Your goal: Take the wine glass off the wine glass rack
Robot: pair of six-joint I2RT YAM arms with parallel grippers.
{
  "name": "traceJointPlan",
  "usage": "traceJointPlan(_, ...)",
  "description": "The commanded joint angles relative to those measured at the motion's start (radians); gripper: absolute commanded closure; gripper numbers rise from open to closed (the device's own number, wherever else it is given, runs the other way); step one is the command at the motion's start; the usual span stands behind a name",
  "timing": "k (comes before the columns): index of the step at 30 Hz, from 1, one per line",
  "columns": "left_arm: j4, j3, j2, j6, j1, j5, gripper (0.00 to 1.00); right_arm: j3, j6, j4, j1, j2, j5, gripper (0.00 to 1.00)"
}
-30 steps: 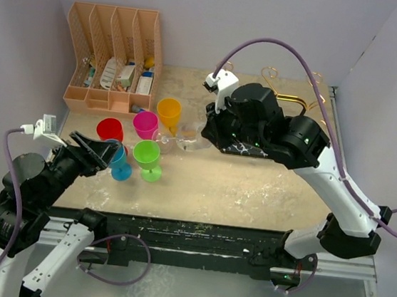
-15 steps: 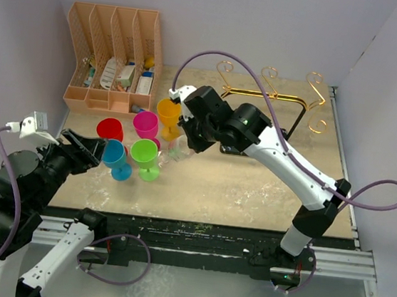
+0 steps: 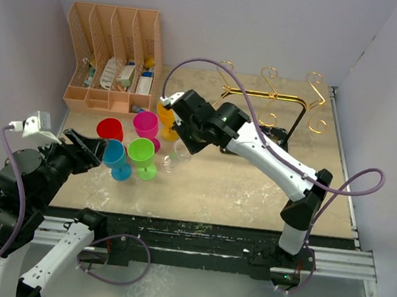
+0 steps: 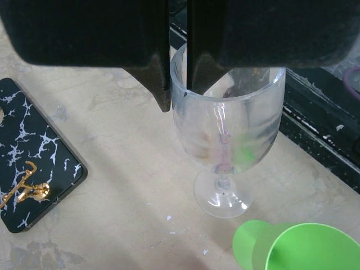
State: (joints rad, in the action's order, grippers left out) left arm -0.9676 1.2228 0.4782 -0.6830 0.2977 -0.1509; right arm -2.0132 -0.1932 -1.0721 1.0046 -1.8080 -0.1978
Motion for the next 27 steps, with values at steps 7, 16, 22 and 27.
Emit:
traceJointPlan(7, 0.013, -0.03, -0.021, 0.014, 0.003, -0.004, 0.33, -0.035, 0.029, 0.054, -0.001, -0.123, -0.054, 1.0)
traceJointPlan(16, -0.027, -0.035, -0.044, 0.021, 0.003, -0.027, 0.33, -0.108, 0.038, 0.093, -0.002, -0.224, -0.036, 1.0)
traceJointPlan(22, -0.035, -0.037, -0.046, 0.027, 0.003, -0.032, 0.32, -0.147, 0.04, 0.094, -0.001, -0.256, -0.045, 0.92)
traceJointPlan(27, -0.041, -0.04, -0.048, 0.036, 0.003, -0.038, 0.22, -0.149, 0.039, 0.117, -0.001, -0.236, -0.084, 0.46)
